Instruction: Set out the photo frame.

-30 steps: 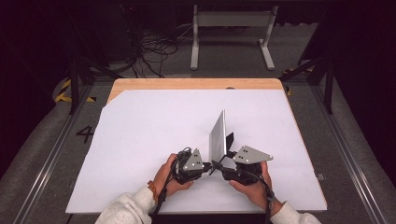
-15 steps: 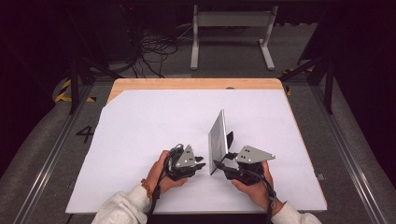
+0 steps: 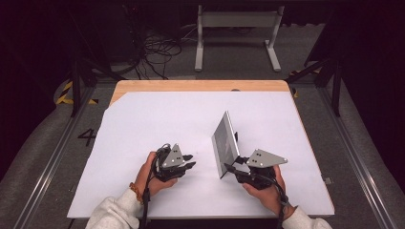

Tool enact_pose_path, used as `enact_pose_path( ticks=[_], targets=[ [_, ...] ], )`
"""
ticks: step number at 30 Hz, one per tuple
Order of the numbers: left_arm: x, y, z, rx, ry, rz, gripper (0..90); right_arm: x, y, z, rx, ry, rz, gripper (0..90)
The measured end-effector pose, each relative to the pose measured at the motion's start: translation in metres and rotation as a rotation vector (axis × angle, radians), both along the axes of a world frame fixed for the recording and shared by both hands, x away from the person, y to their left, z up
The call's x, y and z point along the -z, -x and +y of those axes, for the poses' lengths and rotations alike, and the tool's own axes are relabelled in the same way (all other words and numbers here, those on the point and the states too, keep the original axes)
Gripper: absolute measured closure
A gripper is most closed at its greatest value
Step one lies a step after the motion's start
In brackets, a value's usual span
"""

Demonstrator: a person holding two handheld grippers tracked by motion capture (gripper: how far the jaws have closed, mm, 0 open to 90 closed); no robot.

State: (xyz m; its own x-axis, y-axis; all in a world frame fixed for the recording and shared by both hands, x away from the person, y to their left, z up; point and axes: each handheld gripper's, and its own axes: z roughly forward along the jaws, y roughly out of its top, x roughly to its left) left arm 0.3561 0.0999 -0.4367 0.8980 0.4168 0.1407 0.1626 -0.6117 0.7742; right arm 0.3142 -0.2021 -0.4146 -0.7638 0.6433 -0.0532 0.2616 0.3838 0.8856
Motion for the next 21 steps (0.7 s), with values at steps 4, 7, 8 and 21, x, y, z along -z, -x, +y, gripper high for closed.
enact_pose_path(
  ticks=[4, 7, 8, 21],
  targets=[
    [0.0, 0.002, 0.007, 0.0, 0.003, 0.0, 71.9, 0.0, 0.002, -0.004, 0.018, 0.009, -0.001, 61.3],
    [-0.001, 0.004, 0.012, 0.001, 0.012, 0.006, 71.9, -0.001, 0.002, -0.007, 0.031, 0.005, 0.002, 61.2],
    [-0.002, 0.006, 0.013, -0.004, 0.019, 0.009, 71.8, -0.001, 0.002, -0.007, 0.038, 0.006, 0.002, 61.4],
    [-0.001, 0.013, 0.026, -0.018, 0.019, 0.017, 66.6, 0.013, -0.006, -0.002, 0.054, -0.008, 0.035, 51.5]
  ],
)
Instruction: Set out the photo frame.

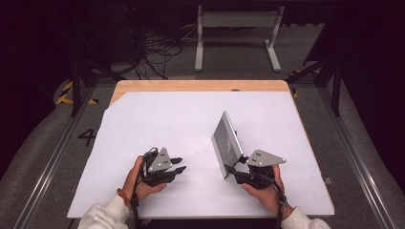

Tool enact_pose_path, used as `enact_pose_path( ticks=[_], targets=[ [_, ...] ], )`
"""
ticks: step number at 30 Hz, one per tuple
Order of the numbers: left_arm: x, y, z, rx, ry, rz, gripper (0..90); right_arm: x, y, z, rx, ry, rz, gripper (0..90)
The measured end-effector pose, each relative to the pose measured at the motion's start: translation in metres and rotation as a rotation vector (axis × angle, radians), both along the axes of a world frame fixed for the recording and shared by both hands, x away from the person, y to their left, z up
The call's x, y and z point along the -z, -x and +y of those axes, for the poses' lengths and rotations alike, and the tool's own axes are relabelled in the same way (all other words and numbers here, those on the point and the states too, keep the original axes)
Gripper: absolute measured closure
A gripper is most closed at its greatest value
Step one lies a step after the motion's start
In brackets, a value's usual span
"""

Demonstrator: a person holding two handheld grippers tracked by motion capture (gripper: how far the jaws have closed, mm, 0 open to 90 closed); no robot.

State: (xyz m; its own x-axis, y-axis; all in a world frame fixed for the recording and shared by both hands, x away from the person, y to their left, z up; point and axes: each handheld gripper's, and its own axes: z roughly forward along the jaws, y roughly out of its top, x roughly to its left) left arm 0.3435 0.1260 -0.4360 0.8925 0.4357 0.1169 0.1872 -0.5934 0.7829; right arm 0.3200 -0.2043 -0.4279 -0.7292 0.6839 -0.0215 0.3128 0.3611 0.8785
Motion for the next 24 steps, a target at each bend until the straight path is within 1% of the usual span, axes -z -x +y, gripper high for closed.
enact_pose_path(
  ticks=[1, 4, 7, 8, 11, 15, 20, 24],
  targets=[
    [0.0, 0.0, -0.001, 0.003, -0.005, 0.001, 66.3, 0.0, -0.002, 0.0, -0.007, -0.014, 0.006, 51.6],
    [0.002, -0.001, -0.003, 0.011, -0.017, 0.001, 65.3, 0.001, -0.005, 0.001, -0.007, -0.02, 0.012, 54.2],
    [0.003, -0.002, -0.005, 0.012, -0.015, 0.007, 65.0, 0.002, -0.007, 0.002, -0.014, -0.027, 0.013, 56.3],
    [0.003, -0.002, -0.006, 0.014, -0.019, 0.007, 64.7, 0.002, -0.007, 0.003, -0.025, -0.032, 0.013, 59.0],
    [0.004, -0.003, -0.008, 0.019, -0.025, 0.009, 64.3, 0.002, -0.008, 0.002, -0.031, -0.038, 0.019, 59.2],
    [0.005, -0.005, -0.008, 0.008, -0.029, 0.015, 61.9, 0.001, -0.009, 0.001, -0.035, -0.052, 0.036, 59.6],
    [0.006, -0.008, -0.008, -0.001, -0.024, 0.019, 61.1, 0.002, -0.012, -0.002, -0.05, -0.061, 0.042, 60.3],
    [0.007, -0.009, -0.008, -0.003, -0.029, 0.018, 59.7, 0.002, -0.015, -0.005, -0.06, -0.067, 0.053, 62.1]
  ],
)
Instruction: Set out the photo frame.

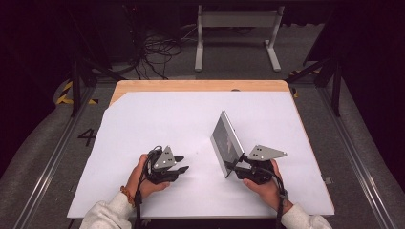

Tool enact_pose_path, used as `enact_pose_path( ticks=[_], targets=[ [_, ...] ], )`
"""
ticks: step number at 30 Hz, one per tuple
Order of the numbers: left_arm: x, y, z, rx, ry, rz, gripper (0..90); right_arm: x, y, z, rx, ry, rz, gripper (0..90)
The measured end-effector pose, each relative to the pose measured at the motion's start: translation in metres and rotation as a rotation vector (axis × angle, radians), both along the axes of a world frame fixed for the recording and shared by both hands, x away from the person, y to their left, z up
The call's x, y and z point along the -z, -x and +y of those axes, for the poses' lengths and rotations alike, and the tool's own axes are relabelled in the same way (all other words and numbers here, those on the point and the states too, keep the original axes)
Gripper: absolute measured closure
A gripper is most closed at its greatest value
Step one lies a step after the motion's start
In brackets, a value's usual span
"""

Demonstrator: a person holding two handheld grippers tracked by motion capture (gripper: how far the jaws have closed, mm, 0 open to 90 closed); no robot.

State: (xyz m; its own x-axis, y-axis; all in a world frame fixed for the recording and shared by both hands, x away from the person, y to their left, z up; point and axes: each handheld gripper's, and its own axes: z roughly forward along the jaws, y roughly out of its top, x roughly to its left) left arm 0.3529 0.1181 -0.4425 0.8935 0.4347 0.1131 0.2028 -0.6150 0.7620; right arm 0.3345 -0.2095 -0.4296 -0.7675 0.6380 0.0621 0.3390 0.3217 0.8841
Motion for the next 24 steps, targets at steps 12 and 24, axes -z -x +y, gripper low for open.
enact_pose_path(
  ticks=[12, 24],
  targets=[
    [-0.001, -0.001, -0.001, -0.001, -0.002, 0.0, 55.8, 0.0, -0.005, -0.006, -0.029, -0.03, 0.034, 72.4],
    [-0.001, -0.004, -0.006, -0.022, -0.004, -0.005, 49.9, -0.002, -0.01, -0.019, -0.057, -0.042, 0.076, 80.3]
  ],
)
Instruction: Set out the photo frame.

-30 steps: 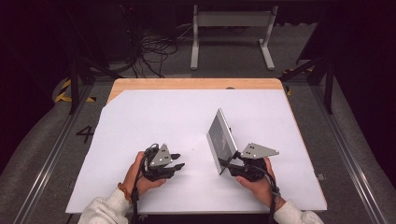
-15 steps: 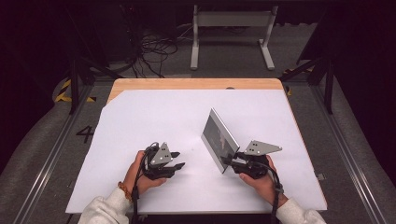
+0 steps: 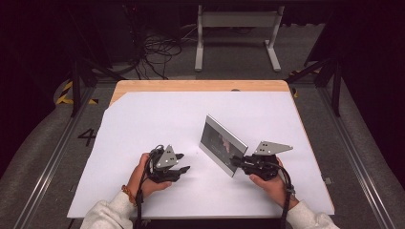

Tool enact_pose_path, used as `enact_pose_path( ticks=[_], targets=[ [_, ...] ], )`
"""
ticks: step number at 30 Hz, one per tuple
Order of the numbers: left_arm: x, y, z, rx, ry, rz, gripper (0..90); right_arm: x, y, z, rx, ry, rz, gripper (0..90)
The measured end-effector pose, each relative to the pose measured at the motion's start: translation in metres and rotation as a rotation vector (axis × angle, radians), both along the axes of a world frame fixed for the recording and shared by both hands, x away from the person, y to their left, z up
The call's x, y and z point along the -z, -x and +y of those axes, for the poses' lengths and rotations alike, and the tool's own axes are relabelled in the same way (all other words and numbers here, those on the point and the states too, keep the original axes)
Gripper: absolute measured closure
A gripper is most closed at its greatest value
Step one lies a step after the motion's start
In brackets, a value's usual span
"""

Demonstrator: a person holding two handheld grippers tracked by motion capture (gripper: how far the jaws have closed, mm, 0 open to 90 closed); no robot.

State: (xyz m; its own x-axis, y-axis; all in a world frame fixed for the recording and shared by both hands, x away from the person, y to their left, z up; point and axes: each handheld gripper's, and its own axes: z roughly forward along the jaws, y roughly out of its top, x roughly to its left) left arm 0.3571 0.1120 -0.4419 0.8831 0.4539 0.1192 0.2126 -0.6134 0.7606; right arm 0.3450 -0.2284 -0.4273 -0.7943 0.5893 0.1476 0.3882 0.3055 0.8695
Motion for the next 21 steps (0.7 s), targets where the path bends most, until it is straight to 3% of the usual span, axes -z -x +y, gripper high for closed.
enact_pose_path(
  ticks=[10, 13, 15, 21],
  targets=[
    [0.002, -0.02, -0.017, -0.031, 0.038, 0.031, 38.4, -0.002, 0.002, -0.001, -0.011, 0.055, -0.048, 80.9],
    [0.004, -0.027, -0.021, -0.043, 0.032, 0.026, 34.1, -0.002, 0.002, -0.001, -0.013, 0.062, -0.051, 80.4],
    [0.005, -0.033, -0.022, -0.056, 0.048, 0.054, 30.8, -0.002, 0.003, -0.001, -0.009, 0.073, -0.057, 77.7],
    [0.002, -0.041, -0.025, -0.071, 0.076, 0.041, 22.8, -0.002, 0.006, -0.002, 0.004, 0.111, -0.085, 71.9]
  ],
)
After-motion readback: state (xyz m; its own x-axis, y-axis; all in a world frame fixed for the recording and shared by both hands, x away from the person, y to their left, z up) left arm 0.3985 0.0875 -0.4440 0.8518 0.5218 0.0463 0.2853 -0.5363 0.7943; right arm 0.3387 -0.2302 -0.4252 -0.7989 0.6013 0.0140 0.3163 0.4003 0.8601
